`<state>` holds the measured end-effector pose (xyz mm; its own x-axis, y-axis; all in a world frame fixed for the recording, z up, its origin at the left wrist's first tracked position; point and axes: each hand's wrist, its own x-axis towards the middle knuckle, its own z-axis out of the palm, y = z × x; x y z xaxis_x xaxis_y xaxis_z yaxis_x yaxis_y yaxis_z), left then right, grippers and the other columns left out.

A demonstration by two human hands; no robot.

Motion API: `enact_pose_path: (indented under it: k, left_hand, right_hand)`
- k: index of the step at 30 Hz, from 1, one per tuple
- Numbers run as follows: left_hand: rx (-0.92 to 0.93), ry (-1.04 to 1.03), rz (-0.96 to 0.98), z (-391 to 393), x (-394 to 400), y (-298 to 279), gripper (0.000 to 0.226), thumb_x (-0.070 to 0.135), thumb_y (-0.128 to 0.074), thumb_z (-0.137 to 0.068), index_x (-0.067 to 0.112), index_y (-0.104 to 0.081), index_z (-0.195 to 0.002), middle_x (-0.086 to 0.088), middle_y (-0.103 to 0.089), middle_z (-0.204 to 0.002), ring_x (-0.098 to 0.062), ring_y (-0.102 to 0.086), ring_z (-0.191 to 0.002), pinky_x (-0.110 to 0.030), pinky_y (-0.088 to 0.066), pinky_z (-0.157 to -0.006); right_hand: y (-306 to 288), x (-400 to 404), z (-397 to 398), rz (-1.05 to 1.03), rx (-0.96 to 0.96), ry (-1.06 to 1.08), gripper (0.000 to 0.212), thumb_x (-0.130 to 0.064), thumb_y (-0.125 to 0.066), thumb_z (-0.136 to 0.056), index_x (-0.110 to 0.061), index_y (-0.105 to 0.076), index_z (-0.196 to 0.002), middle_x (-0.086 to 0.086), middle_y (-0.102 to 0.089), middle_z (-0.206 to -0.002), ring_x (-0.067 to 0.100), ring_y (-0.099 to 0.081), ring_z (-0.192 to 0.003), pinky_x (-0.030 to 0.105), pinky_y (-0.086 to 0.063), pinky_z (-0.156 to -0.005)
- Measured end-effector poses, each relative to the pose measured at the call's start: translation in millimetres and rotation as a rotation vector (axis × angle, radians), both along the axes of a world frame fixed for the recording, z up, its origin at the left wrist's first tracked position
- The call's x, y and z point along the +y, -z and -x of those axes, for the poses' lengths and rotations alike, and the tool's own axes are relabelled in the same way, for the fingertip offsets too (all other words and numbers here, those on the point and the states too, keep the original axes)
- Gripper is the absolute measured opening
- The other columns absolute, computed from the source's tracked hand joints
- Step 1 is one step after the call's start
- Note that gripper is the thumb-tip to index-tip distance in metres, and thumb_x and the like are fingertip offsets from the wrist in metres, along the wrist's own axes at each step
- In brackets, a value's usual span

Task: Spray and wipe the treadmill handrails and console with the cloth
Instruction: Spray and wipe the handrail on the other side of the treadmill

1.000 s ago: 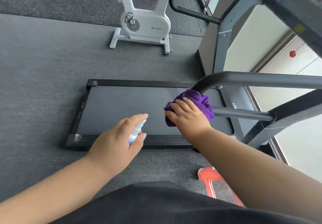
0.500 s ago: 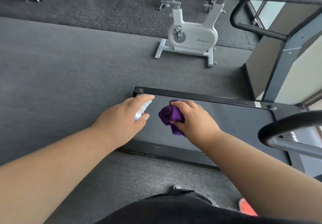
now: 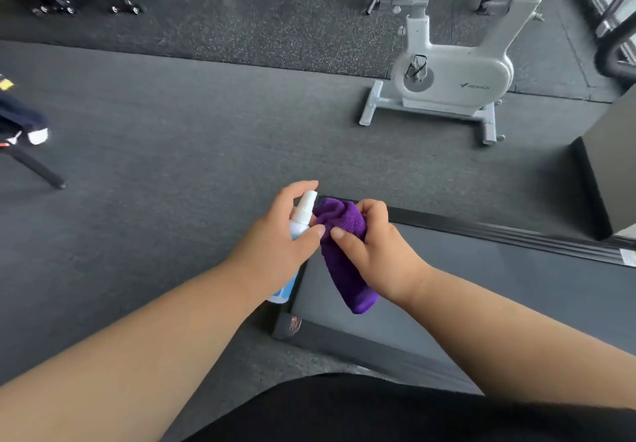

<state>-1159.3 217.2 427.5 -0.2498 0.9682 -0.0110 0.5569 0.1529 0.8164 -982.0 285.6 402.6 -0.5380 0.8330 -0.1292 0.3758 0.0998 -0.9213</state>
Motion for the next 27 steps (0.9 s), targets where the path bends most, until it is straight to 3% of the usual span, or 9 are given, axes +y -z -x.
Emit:
enact_pose_path:
  k: [2, 5, 7, 10, 13, 16, 20, 24, 27]
  left_hand:
    - [-0.126, -0.014, 0.007, 25, 24, -5, 0.054, 0.034, -0.067, -0.085, 0.070, -0.043, -0.117, 0.013, -0.064, -0.094, -0.012, -0.069, -0.074, -0.033, -0.056, -0.070]
    - [-0.233, -0.042, -0.006, 60, 59, -6, 0.050, 0.035, -0.067, -0.084, 0.071, -0.046, -0.111, 0.009, -0.067, -0.087, -0.005, -0.067, -0.067, -0.021, -0.053, -0.061]
    - [-0.278, -0.042, -0.003, 82, 82, -3, 0.048, 0.034, -0.067, -0.085, 0.070, -0.047, -0.108, 0.012, -0.065, -0.078, -0.001, -0.064, -0.064, -0.017, -0.050, -0.056]
    - [-0.282, 0.026, 0.037, 121, 112, 0, 0.044, 0.043, -0.065, -0.079, 0.074, -0.044, -0.104, 0.008, -0.063, -0.082, -0.001, -0.064, -0.066, -0.020, -0.051, -0.061]
    - [-0.270, 0.150, 0.051, 175, 141, 0, 0.043, 0.047, -0.064, -0.079, 0.072, -0.043, -0.108, 0.011, -0.062, -0.086, 0.002, -0.062, -0.070, -0.020, -0.049, -0.067]
    - [-0.286, 0.283, 0.057, 233, 166, -4, 0.046, 0.047, -0.065, -0.084, 0.062, -0.044, -0.122, 0.008, -0.062, -0.098, -0.008, -0.063, -0.090, -0.031, -0.050, -0.082]
    - [-0.331, 0.397, 0.104, 300, 182, -20, 0.050, 0.052, -0.062, -0.078, 0.059, -0.044, -0.124, -0.004, -0.063, -0.106, -0.021, -0.064, -0.095, -0.045, -0.053, -0.092]
    - [-0.526, 0.433, 0.129, 346, 196, -28, 0.040, 0.040, -0.065, -0.088, 0.057, -0.047, -0.119, -0.003, -0.072, -0.095, -0.023, -0.070, -0.086, -0.049, -0.058, -0.085]
    - [-0.659, 0.438, 0.139, 377, 220, -29, 0.039, 0.028, -0.061, -0.098, 0.051, -0.046, -0.126, -0.003, -0.074, -0.097, -0.022, -0.070, -0.081, -0.043, -0.058, -0.081]
  right_hand:
    - [-9, 23, 25, 0.079, 0.019, -0.040, 0.029, -0.047, -0.060, -0.094, -0.032, -0.040, -0.108, -0.011, -0.062, -0.101, -0.002, -0.061, -0.085, 0.011, -0.048, -0.066]
    - [-15, 48, 63, 0.127, 0.030, -0.061, 0.063, -0.060, -0.072, -0.072, -0.030, -0.041, -0.118, -0.016, -0.060, -0.110, -0.004, -0.062, -0.096, 0.020, -0.053, -0.079]
    - [-12, 56, 92, 0.116, 0.036, -0.036, 0.076, -0.052, -0.085, -0.063, -0.034, -0.039, -0.120, -0.021, -0.055, -0.115, -0.010, -0.059, -0.100, 0.015, -0.051, -0.080]
    - [-8, 68, 140, 0.061, 0.056, 0.073, 0.075, -0.037, -0.093, -0.064, -0.041, -0.040, -0.118, -0.018, -0.048, -0.122, -0.008, -0.053, -0.110, 0.012, -0.047, -0.086]
    - [-10, 83, 193, -0.050, -0.058, 0.165, 0.066, -0.042, -0.092, -0.064, -0.038, -0.048, -0.112, -0.008, -0.047, -0.121, 0.011, -0.046, -0.122, 0.032, -0.044, -0.101]
    - [-12, 90, 250, -0.117, -0.143, 0.273, 0.063, -0.049, -0.086, -0.069, -0.030, -0.056, -0.121, -0.020, -0.047, -0.114, 0.009, -0.032, -0.128, 0.032, -0.035, -0.109]
    - [-20, 79, 325, 0.170, 0.265, 0.276, 0.042, -0.026, -0.078, -0.085, -0.019, -0.061, -0.123, 0.005, -0.069, -0.120, 0.022, -0.061, -0.119, 0.045, -0.047, -0.105]
    - [-28, 80, 383, 0.179, 0.552, 0.323, 0.038, -0.003, -0.066, -0.092, -0.009, -0.058, -0.129, 0.017, -0.067, -0.123, 0.035, -0.063, -0.118, 0.049, -0.046, -0.106]
    - [-26, 96, 419, 0.228, 0.673, 0.544, 0.037, -0.010, -0.067, -0.091, -0.014, -0.062, -0.128, 0.017, -0.068, -0.121, 0.034, -0.065, -0.114, 0.045, -0.051, -0.100]
